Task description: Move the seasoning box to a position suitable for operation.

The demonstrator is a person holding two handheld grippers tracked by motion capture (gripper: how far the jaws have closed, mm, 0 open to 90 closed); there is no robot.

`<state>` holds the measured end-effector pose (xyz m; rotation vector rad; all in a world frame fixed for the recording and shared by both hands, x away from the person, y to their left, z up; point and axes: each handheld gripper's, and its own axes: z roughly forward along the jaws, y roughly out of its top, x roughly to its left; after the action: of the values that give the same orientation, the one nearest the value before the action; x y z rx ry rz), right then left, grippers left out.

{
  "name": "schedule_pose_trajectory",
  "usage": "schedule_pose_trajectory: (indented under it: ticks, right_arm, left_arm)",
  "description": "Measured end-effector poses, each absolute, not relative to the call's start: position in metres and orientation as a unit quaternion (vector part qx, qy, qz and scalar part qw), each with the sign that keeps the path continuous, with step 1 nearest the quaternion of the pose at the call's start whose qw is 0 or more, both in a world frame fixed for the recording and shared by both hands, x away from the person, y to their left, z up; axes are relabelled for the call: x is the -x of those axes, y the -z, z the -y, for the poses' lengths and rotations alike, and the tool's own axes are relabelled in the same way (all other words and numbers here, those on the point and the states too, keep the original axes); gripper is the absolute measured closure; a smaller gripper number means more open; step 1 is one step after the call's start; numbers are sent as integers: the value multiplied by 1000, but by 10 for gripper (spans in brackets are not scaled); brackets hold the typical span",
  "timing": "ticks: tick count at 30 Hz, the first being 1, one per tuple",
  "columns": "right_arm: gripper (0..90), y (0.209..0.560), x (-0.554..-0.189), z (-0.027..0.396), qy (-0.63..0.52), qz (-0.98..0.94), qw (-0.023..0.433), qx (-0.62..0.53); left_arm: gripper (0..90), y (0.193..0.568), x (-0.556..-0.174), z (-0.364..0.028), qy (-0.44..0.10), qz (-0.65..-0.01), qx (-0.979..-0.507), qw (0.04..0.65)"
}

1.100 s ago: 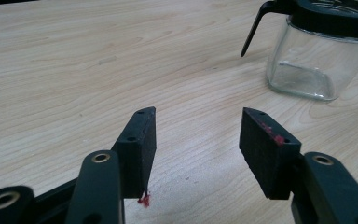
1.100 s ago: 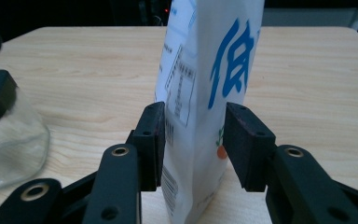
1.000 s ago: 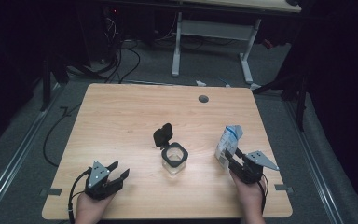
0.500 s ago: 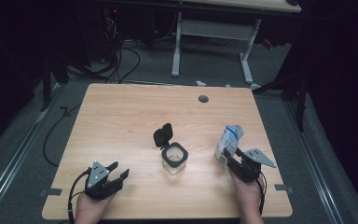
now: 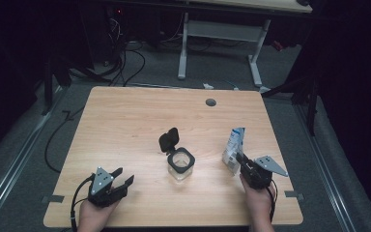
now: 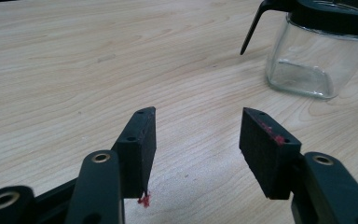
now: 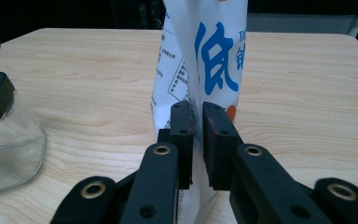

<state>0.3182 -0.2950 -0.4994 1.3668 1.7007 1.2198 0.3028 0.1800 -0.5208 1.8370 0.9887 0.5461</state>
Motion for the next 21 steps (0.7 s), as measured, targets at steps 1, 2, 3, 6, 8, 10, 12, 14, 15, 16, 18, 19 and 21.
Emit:
schedule_pose_trajectory:
  ticks: [1,2,3,6,8,10,12,14,15,16,18,19,21]
  right_arm:
    - [834,500,-318,295,-464,-645,315,-518]
    - [835,500,-318,295,-466,-646,313,-517]
    - [837,500,-318,296,-467,-645,312,-518]
    - [842,500,-318,296,-470,-644,308,-519]
    - [844,500,-318,296,-470,-646,310,-516]
    - [846,500,-318,296,-468,-649,313,-512]
    - [849,500,-317,296,-468,-652,310,-509]
    - [851,499,-317,296,-466,-657,310,-506]
    - [852,499,-317,296,-466,-657,310,-505]
    - [853,499,-316,296,-466,-658,309,-504]
    - [855,499,-316,295,-466,-661,307,-501]
    - [856,499,-315,295,-464,-663,310,-499]
    - [856,499,-315,293,-460,-660,319,-501]
  left_arm:
    - [464,521,-303,-180,-223,-404,-750,473]
    - [464,521,-303,-180,-223,-404,-750,473]
    - [464,521,-303,-180,-223,-404,-751,473]
    - [464,521,-303,-180,-223,-403,-751,473]
    - [464,521,-302,-179,-223,-401,-753,472]
    - [464,521,-302,-179,-223,-400,-754,472]
    - [464,521,-302,-179,-223,-399,-754,472]
    - [463,521,-302,-179,-223,-399,-753,473]
    - [463,521,-302,-179,-222,-400,-753,473]
    - [464,521,-302,-179,-222,-400,-753,474]
    - [463,521,-302,-179,-220,-399,-755,472]
    - [463,521,-302,-178,-221,-399,-754,473]
    - [463,522,-302,-178,-220,-399,-754,472]
